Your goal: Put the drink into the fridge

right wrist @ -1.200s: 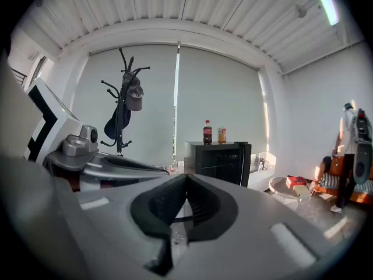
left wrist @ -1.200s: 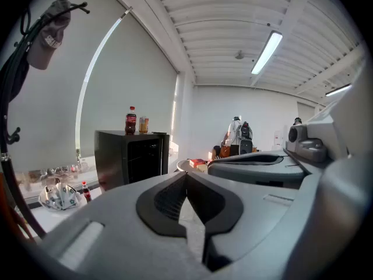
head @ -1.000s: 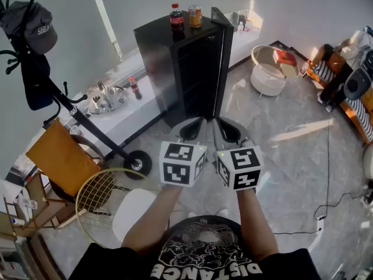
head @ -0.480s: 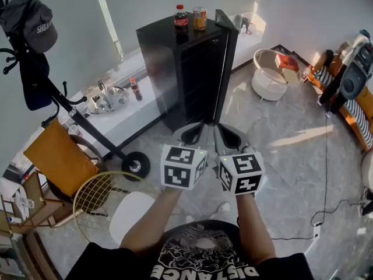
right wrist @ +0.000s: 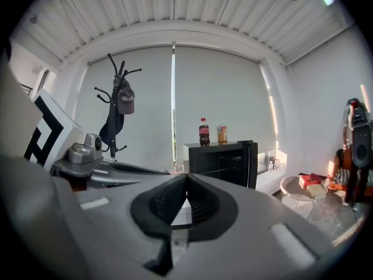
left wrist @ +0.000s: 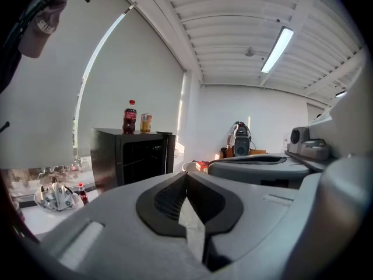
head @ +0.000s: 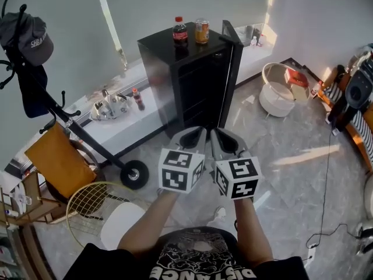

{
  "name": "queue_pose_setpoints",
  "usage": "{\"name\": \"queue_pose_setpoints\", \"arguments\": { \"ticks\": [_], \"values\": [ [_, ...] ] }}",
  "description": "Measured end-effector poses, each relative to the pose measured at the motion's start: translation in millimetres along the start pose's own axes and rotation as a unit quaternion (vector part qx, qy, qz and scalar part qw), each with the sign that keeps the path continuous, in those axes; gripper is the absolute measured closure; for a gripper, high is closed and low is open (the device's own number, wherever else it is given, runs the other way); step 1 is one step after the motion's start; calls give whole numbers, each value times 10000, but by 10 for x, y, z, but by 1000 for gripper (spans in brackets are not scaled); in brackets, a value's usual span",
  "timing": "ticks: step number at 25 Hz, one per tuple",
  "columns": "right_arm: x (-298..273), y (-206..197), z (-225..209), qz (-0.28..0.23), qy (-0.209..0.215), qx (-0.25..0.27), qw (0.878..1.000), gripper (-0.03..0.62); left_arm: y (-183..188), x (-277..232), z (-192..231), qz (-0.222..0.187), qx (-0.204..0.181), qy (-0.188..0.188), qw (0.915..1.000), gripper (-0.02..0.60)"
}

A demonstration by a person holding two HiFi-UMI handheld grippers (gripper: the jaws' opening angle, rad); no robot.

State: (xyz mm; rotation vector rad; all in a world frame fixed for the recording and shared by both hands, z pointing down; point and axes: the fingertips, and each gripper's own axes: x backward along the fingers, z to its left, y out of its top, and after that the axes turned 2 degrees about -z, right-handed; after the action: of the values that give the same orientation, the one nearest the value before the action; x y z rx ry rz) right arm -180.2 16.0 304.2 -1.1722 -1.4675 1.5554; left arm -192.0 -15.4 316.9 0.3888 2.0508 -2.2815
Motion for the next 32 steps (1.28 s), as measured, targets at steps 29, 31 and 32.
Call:
{"name": "queue_pose_setpoints", "arguments": {
  "ticks": [29, 31, 32],
  "values": [
    [-531, 276, -1443, -43, 1398, 7, 9902, 592, 541, -1341, -252, 44, -27, 1204, 9927, 577],
    [-586, 283, -1401, -31, 1466, 17, 9892, 592, 552, -1340, -176, 42, -8, 1259, 9920, 577],
    [-618, 289, -1386, -28, 1489, 21, 9888, 592, 558, -1341, -132, 41, -4, 1287, 9917, 577]
  ]
}}
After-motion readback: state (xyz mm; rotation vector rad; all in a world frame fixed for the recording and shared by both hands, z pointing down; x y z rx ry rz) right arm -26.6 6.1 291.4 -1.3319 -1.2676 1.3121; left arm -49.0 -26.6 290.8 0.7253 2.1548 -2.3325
